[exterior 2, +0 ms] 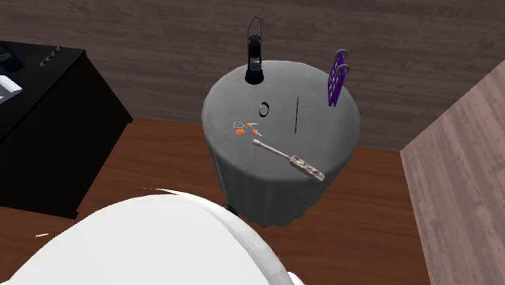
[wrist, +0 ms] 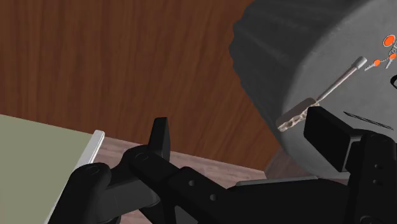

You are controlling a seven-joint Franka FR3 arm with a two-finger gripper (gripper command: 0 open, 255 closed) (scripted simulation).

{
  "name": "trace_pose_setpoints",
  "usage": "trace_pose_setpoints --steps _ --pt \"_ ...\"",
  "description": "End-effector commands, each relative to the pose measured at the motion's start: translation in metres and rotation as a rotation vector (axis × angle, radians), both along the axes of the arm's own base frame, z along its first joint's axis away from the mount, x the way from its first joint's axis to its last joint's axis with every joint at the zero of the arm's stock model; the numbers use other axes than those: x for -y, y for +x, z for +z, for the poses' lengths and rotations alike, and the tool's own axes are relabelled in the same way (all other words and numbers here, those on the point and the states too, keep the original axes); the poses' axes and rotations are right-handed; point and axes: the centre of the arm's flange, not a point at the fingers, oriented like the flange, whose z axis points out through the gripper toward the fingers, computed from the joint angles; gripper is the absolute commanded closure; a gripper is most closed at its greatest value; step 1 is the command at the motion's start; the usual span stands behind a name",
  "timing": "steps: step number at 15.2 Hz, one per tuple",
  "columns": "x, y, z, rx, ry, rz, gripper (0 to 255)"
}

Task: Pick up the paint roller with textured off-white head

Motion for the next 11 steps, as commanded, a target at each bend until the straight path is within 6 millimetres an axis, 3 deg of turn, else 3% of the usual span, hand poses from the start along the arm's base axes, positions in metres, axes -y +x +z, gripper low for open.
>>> trace_pose_setpoints --steps 1,11 --pt "0.0 0.0 0.0 0.0 0.0 0.0 0" --pt "-0.087 0.041 -0.091 -0.012 0.018 -0.18 0"
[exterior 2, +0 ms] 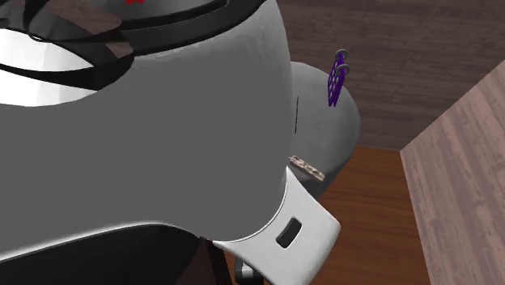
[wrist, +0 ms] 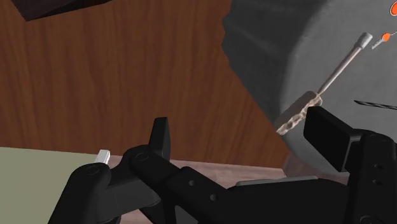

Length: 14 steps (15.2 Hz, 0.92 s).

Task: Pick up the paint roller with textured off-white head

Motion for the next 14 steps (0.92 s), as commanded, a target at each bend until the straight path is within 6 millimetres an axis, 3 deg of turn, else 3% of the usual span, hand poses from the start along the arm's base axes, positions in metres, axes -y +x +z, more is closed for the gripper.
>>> trace_pose_setpoints --steps 1,14 --pt "-0.017 0.007 -0.02 -0.001 0.004 -0.039 0" --pt "-0.119 0.083 -0.136 -0.016 0.027 -0.273 0"
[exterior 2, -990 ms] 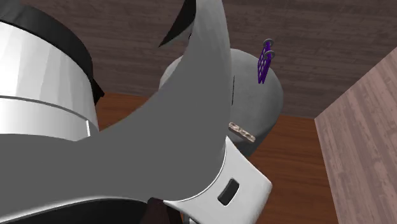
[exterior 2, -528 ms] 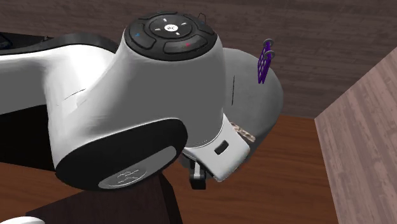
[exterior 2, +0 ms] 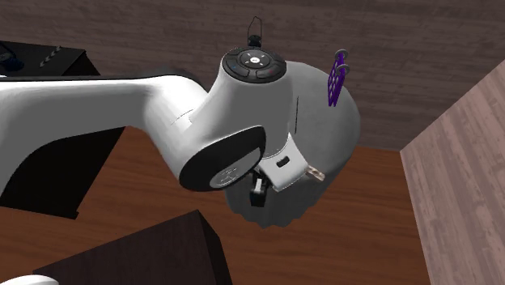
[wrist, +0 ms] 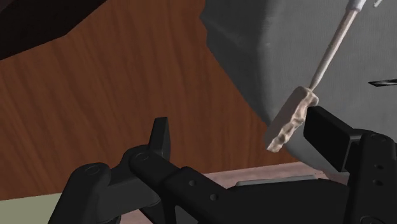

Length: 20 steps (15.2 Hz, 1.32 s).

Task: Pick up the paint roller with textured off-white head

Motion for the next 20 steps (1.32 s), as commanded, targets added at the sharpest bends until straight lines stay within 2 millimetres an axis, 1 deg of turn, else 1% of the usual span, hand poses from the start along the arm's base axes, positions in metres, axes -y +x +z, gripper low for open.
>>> trace_pose_setpoints --steps 1,11,20 --pt "-0.014 0.014 -0.018 -0.001 0.006 -0.039 0" --pt "-0.079 0.087 -0.107 -0.012 0.023 -0.219 0" --pt "-0.127 0.162 -0.187 -0.023 0.039 -0.38 0"
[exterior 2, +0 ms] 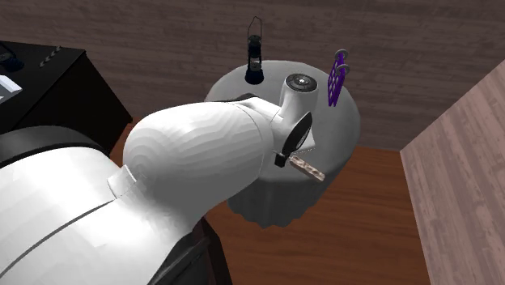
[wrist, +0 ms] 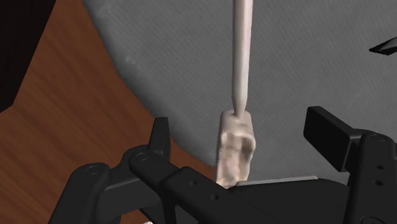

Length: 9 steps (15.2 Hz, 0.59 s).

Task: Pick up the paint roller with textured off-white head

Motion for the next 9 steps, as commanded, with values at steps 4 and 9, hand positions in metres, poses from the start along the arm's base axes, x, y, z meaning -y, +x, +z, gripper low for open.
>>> trace_pose_setpoints --steps 4,9 --pt "-0.007 0.011 -0.029 -0.001 0.002 -0.028 0" --pt "-0.007 0.011 -0.053 -0.001 0.002 -0.028 0"
